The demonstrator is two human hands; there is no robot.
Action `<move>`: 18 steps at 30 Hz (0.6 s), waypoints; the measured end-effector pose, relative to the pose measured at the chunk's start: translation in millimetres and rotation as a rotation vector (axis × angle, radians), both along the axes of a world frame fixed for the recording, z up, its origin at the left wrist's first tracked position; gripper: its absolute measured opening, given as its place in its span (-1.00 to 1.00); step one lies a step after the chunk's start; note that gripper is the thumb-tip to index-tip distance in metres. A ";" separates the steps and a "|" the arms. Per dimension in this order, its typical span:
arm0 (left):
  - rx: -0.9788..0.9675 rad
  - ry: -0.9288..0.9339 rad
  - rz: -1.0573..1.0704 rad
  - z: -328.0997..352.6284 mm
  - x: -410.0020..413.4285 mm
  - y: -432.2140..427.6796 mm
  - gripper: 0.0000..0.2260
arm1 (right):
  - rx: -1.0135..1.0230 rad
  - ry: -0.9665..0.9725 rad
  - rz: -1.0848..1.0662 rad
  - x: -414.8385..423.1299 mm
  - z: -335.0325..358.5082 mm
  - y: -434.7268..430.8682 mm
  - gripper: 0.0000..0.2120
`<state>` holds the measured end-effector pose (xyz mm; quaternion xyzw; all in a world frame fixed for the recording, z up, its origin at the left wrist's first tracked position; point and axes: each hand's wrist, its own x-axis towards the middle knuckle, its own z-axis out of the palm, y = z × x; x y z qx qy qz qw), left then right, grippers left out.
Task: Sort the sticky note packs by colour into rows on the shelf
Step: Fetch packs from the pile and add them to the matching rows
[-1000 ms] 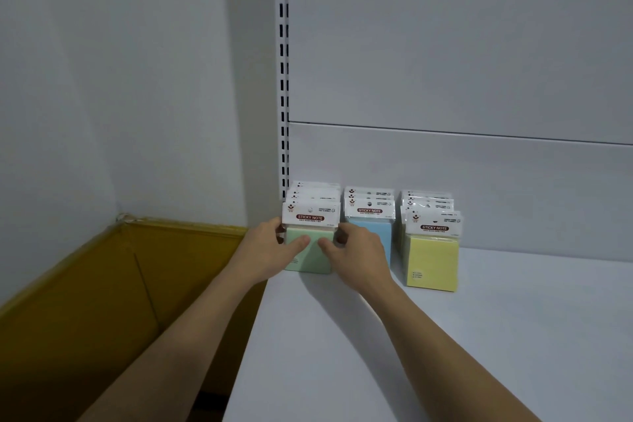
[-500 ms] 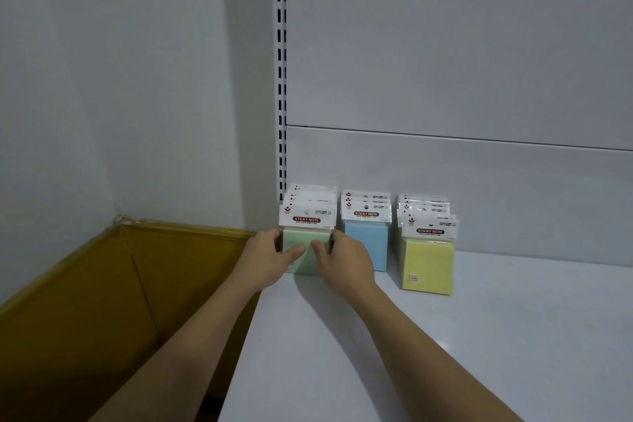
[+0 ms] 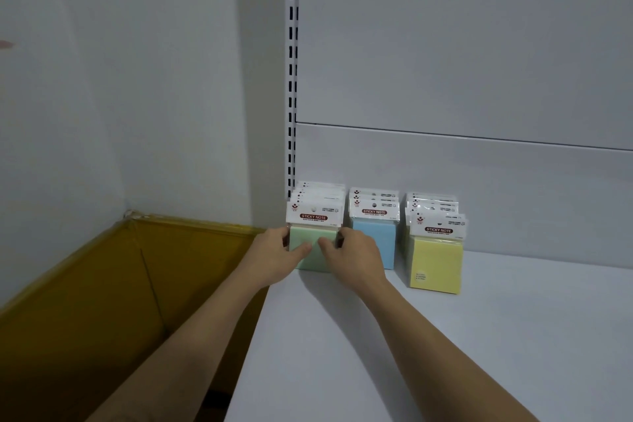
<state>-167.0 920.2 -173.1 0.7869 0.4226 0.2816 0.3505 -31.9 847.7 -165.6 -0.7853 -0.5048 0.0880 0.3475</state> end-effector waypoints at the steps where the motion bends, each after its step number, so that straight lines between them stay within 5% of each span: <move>1: -0.001 0.015 -0.001 1.0 -1.5 -0.8 -0.71 | -0.004 0.003 -0.002 0.2 0.7 -0.5 -0.77; 9: 0.118 0.163 0.115 17.5 -12.8 -5.5 -0.49 | 0.031 -0.026 0.011 6.9 12.2 -13.7 -0.81; 12: 0.212 0.207 0.165 35.0 -16.9 -13.4 -0.37 | 0.058 -0.029 -0.013 15.8 20.9 -24.3 -0.66; 15: 0.336 0.191 0.169 51.1 -11.9 -26.3 -0.41 | 0.056 -0.063 -0.034 27.5 27.5 -36.4 -0.46; 18: 0.529 0.170 0.108 53.0 3.1 -42.9 -0.51 | 0.074 -0.114 -0.026 35.4 28.3 -48.2 -0.49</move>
